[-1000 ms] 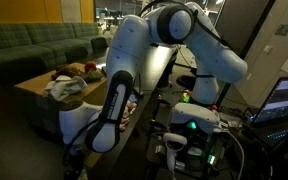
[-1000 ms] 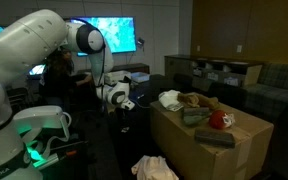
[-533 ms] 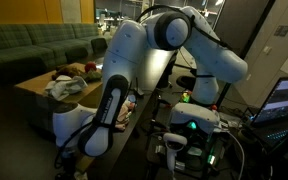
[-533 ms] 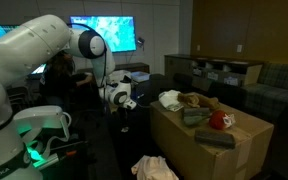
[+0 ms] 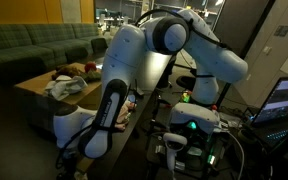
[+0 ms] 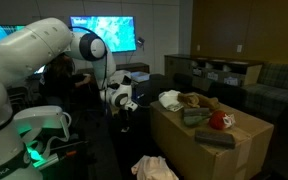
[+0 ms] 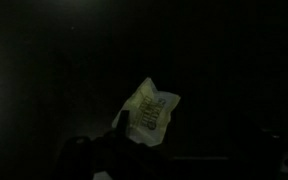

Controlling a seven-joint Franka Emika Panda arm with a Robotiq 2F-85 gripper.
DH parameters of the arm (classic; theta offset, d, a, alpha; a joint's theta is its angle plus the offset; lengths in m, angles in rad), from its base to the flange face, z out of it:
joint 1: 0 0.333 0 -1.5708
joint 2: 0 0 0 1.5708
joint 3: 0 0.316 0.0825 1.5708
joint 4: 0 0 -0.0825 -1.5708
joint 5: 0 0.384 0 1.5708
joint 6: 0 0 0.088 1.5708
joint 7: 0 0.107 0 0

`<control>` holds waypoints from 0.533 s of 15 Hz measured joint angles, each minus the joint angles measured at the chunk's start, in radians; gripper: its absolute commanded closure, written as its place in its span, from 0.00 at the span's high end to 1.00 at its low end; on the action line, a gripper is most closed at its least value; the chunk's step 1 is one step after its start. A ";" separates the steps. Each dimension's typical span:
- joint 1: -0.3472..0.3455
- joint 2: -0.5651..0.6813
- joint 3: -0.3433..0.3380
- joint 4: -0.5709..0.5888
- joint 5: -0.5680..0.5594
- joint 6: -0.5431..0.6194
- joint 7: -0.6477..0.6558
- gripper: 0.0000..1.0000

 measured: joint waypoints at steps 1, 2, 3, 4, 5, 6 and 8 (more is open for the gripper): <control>0.008 0.004 -0.006 0.000 0.000 0.000 0.000 1.00; 0.015 0.007 -0.013 0.001 0.000 0.001 0.000 1.00; 0.023 0.009 -0.018 0.001 0.000 0.001 0.000 1.00; 0.029 0.011 -0.022 0.001 0.000 0.002 0.000 1.00; 0.036 0.013 -0.026 0.001 0.000 0.006 0.000 1.00; 0.044 0.015 -0.032 0.001 0.000 0.012 0.000 1.00; 0.061 0.018 -0.043 0.001 0.000 0.023 0.000 1.00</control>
